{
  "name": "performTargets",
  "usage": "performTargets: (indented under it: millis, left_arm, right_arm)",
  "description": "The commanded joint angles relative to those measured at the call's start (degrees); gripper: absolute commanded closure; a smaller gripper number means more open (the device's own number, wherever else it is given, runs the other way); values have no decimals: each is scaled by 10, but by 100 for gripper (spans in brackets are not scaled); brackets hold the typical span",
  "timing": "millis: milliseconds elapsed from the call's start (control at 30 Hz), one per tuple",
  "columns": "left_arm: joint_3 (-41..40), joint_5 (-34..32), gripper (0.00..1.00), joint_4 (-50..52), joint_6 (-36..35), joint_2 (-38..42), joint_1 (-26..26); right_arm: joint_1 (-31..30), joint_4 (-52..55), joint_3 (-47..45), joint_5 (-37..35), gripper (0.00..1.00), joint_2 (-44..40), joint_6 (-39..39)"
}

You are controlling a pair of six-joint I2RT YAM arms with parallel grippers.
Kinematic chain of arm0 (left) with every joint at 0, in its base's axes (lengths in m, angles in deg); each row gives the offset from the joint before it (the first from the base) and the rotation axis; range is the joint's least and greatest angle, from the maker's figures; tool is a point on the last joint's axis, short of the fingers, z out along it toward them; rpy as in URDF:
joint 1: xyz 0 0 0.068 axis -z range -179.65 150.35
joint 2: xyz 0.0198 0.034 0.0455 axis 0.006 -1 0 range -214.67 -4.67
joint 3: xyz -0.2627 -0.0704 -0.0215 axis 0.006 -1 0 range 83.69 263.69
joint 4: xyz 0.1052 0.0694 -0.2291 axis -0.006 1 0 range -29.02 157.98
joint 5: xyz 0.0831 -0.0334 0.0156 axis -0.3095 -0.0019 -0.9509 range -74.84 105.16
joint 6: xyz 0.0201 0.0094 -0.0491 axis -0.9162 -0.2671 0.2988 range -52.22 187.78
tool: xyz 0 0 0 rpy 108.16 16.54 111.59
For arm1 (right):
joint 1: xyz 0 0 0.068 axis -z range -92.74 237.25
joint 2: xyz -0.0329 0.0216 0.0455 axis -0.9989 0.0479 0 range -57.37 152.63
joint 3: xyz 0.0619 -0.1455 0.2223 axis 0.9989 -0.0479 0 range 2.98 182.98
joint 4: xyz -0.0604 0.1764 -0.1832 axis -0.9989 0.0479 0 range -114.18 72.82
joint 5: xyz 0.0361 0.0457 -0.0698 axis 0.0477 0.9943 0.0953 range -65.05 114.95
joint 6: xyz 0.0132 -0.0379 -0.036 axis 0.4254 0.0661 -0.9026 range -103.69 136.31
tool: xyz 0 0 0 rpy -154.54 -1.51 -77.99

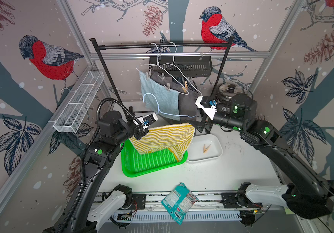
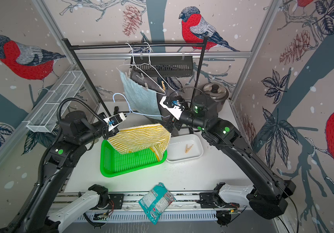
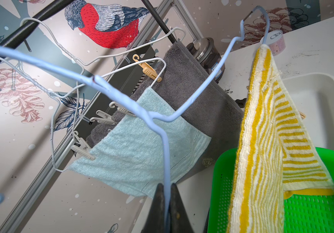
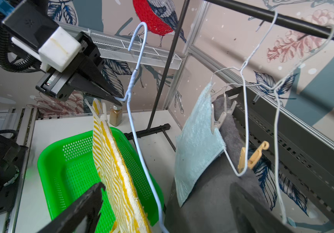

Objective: Remove the clothespins securing towels to the hanger
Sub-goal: Adjust the hanger.

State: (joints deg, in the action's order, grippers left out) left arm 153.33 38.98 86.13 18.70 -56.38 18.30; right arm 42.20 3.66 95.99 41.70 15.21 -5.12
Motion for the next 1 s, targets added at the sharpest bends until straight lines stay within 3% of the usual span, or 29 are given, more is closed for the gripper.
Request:
performTargets:
  millis: [0, 567, 967]
  left_arm:
    - [-3, 6, 100, -6, -13, 4, 0]
    - [-83, -39, 100, -1, 10, 67, 0]
    - [-112, -49, 100, 9, 11, 83, 0]
  right_arm:
    - [-12, 30, 41, 0, 3, 40, -28]
    - [-60, -12, 53, 112, 20, 164, -7]
    - [-72, -41, 64, 161, 44, 226, 12]
